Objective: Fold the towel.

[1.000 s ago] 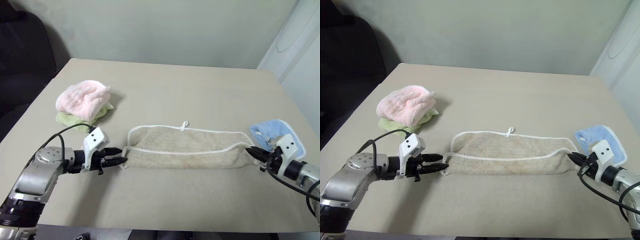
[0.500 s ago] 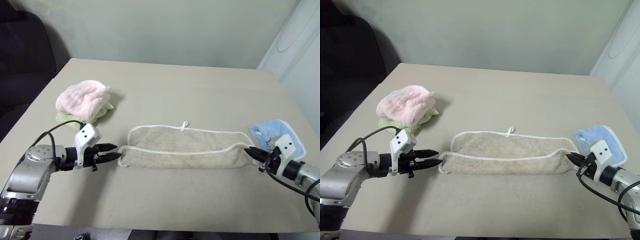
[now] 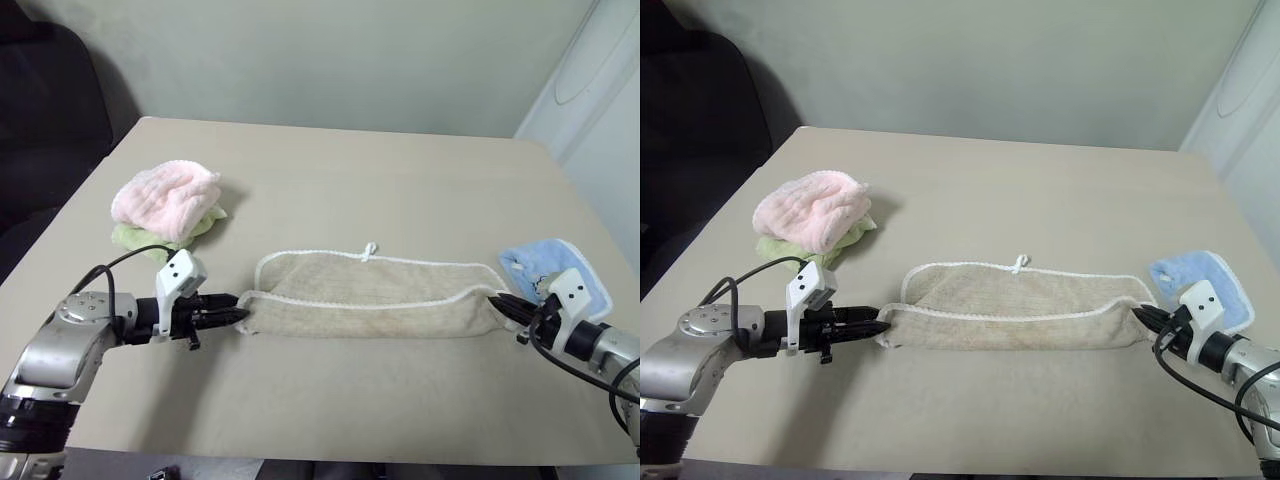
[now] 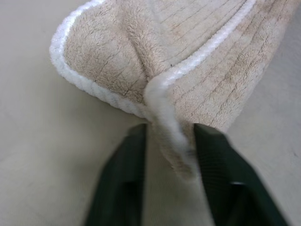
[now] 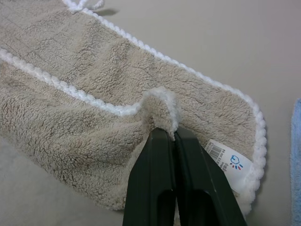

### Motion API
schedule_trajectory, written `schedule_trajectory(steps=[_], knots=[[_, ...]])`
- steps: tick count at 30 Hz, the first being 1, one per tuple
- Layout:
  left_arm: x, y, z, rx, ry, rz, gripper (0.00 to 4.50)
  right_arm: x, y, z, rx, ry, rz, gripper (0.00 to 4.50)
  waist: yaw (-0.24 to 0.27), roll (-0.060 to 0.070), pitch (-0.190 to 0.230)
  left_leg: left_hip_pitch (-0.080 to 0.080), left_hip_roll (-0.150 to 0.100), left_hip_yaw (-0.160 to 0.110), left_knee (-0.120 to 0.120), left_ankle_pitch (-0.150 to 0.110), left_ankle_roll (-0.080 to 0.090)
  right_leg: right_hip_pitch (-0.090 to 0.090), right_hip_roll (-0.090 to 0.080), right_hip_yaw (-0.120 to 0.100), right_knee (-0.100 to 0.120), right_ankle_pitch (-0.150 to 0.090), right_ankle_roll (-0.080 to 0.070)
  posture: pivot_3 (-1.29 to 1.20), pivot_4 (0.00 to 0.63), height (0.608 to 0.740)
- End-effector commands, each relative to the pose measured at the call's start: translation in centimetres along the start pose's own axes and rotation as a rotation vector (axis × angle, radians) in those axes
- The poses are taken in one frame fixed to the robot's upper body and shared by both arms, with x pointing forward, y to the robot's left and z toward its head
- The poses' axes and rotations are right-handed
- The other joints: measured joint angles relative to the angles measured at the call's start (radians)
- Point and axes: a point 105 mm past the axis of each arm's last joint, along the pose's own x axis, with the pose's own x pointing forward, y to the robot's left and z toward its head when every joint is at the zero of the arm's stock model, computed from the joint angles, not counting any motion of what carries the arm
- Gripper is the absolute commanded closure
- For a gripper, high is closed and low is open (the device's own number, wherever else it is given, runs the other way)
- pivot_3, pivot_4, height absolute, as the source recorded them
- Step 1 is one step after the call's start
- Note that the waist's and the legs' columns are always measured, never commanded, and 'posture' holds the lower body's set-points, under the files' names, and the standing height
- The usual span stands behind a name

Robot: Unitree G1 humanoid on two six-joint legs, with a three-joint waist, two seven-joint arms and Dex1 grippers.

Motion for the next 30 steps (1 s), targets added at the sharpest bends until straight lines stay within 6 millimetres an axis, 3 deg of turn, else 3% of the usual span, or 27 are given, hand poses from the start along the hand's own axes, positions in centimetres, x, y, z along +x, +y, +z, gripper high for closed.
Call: schedule_trajectory(steps=[1,7,10,12,15,18,22,23,24,27,30], knots=[[-0.6,0.1,1.4,0.031,-0.039,0.009,4.33,-0.2,0.0,1.1,-0.042,-0.034,-0.010,4.50,0.000,0.000,0.000,0.000,0.000,0.000,0.000,0.000,0.000,0.000,0.000,0.000,0.000,0.000,0.000,0.00,0.150,0.740],[-1.1,-0.1,2.5,0.035,-0.100,-0.006,4.45,-0.3,-0.1,1.4,-0.048,-0.038,-0.009,4.50,0.000,0.000,0.000,0.000,0.000,0.000,0.000,0.000,0.000,0.000,0.000,0.000,0.000,0.000,0.000,0.00,0.150,0.740],[-1.6,0.2,4.0,0.067,-0.169,0.011,4.45,-0.6,-0.7,2.4,-0.080,-0.057,-0.019,4.50,0.000,0.000,0.000,0.000,0.000,0.000,0.000,0.000,0.000,0.000,0.000,0.000,0.000,0.000,0.000,0.00,0.150,0.740],[-2.1,0.7,5.7,0.067,-0.243,0.026,4.45,-0.7,-1.3,4.2,-0.124,-0.096,-0.033,4.50,0.001,0.000,0.000,0.000,0.000,0.000,0.000,0.000,0.000,0.000,0.000,0.000,0.000,0.000,0.000,0.00,0.150,0.740],[-2.6,2.6,10.3,0.135,-0.395,0.078,4.45,-0.8,-3.8,9.5,-0.216,-0.217,-0.098,4.50,0.001,0.001,0.001,-0.003,0.000,0.001,0.002,0.001,0.000,-0.001,0.000,0.000,0.000,0.000,0.000,0.00,0.150,0.740],[-2.1,5.1,13.9,0.193,-0.479,0.167,4.45,-0.5,-6.0,13.3,-0.303,-0.277,-0.154,4.50,0.002,0.002,0.001,-0.006,-0.001,0.002,0.003,0.007,0.001,-0.004,-0.001,0.000,0.000,0.005,-0.005,0.00,0.150,0.740],[-1.2,8.7,18.5,0.238,-0.562,0.292,4.45,-0.5,-10.3,18.1,-0.414,-0.323,-0.298,4.50,0.010,0.001,0.001,-0.006,-0.001,0.001,0.003,0.009,0.005,-0.002,-0.002,-0.001,-0.002,0.015,0.000,0.00,0.150,0.740],[-1.1,9.4,19.4,0.257,-0.571,0.321,4.45,-0.6,-11.3,19.1,-0.440,-0.329,-0.339,4.50,0.010,0.001,0.001,-0.007,-0.001,0.001,0.003,0.015,0.016,-0.003,-0.003,-0.001,-0.004,0.018,0.005,0.00,0.150,0.740],[-1.2,10.2,20.3,0.265,-0.584,0.359,4.45,-0.9,-12.2,20.3,-0.459,-0.347,-0.381,4.50,0.010,0.001,0.001,-0.007,-0.001,0.001,0.002,0.015,0.017,-0.003,-0.003,-0.002,-0.006,0.021,0.009,0.00,0.150,0.740],[-2.1,11.8,21.3,0.228,-0.625,0.421,4.45,-2.1,-13.4,22.7,-0.483,-0.403,-0.429,4.50,0.010,0.002,0.002,-0.011,0.000,0.000,-0.001,0.015,0.017,-0.007,-0.003,-0.003,-0.009,0.027,0.019,0.00,0.150,0.740],[-2.9,12.0,20.6,0.234,-0.640,0.402,4.45,-2.9,-13.3,22.1,-0.487,-0.415,-0.399,4.50,0.010,0.002,0.001,-0.010,0.001,-0.001,-0.006,0.015,0.016,-0.007,-0.003,-0.003,-0.012,0.030,0.023,0.00,0.150,0.740]])
